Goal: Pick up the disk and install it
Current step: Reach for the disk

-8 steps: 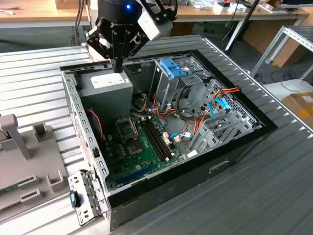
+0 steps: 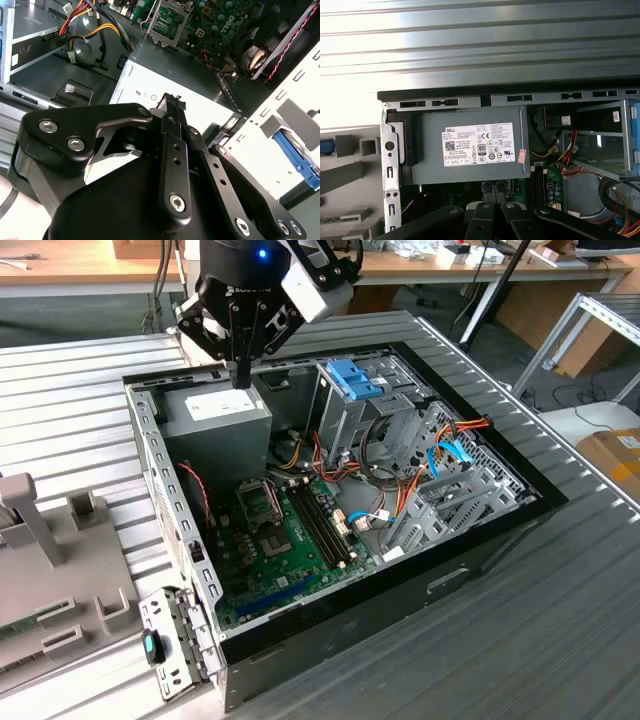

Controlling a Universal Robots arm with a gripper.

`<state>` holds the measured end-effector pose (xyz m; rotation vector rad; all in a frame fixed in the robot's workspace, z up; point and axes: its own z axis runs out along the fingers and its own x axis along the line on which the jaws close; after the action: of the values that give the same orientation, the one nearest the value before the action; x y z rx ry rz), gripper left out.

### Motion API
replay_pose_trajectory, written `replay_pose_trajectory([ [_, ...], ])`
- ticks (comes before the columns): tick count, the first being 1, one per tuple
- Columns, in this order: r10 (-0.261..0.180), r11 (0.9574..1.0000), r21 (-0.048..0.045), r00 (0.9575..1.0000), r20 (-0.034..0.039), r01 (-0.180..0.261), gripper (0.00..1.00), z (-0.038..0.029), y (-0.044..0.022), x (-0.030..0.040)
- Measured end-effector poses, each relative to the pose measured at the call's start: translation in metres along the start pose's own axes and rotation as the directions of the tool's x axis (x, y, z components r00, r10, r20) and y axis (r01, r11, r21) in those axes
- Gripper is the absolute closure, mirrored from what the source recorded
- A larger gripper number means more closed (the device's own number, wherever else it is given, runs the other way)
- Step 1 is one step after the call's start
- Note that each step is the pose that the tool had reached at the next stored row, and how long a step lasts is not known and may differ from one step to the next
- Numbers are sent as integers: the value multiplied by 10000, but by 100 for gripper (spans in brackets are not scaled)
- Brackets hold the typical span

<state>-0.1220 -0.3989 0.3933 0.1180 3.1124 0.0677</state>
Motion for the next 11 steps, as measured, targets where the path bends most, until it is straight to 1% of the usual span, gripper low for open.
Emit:
replay_pose_trajectory([
  [6, 0, 10000, 0, 10000, 0, 0, 89, 0, 0, 2],
  [10, 0, 10000, 2, 10000, 0, 0, 89, -1, -3, 41],
  [11, 0, 10000, 2, 10000, 0, 0, 89, -2, -5, 62],
])
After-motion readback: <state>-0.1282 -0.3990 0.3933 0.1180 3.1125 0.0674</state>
